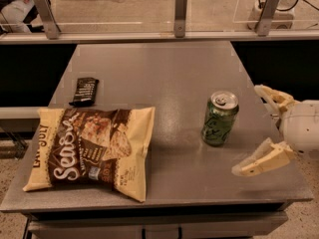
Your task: Knock green can over
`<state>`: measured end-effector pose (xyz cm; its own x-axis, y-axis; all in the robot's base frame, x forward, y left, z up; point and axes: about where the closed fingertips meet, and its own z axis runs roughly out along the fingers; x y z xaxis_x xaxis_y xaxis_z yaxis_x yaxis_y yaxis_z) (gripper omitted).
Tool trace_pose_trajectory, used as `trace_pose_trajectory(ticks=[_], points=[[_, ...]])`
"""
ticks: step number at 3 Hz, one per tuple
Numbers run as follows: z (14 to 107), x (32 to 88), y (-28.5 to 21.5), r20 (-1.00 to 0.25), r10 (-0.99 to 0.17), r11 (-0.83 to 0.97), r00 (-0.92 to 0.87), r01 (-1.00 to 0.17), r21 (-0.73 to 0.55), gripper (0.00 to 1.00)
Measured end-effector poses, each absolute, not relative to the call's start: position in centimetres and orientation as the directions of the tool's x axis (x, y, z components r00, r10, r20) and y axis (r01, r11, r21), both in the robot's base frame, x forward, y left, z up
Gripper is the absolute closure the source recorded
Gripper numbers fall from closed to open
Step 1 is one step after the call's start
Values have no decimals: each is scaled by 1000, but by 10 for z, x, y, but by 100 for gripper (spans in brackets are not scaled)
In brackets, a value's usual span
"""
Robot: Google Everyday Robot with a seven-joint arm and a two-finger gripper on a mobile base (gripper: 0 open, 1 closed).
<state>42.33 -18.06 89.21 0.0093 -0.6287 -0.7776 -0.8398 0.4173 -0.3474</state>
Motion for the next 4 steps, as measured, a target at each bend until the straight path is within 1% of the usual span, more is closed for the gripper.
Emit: trace_pose_trajectory(ticks=[1, 2, 3, 4], points=[[887, 423, -166, -835, -550, 417, -17, -872, -256, 0], [874, 429, -137, -913, -405, 399, -54, -909, -123, 0], [874, 430, -136, -921, -386, 401, -60, -910, -109, 0], [874, 430, -134, -920, -387, 397, -57, -911, -111, 18]])
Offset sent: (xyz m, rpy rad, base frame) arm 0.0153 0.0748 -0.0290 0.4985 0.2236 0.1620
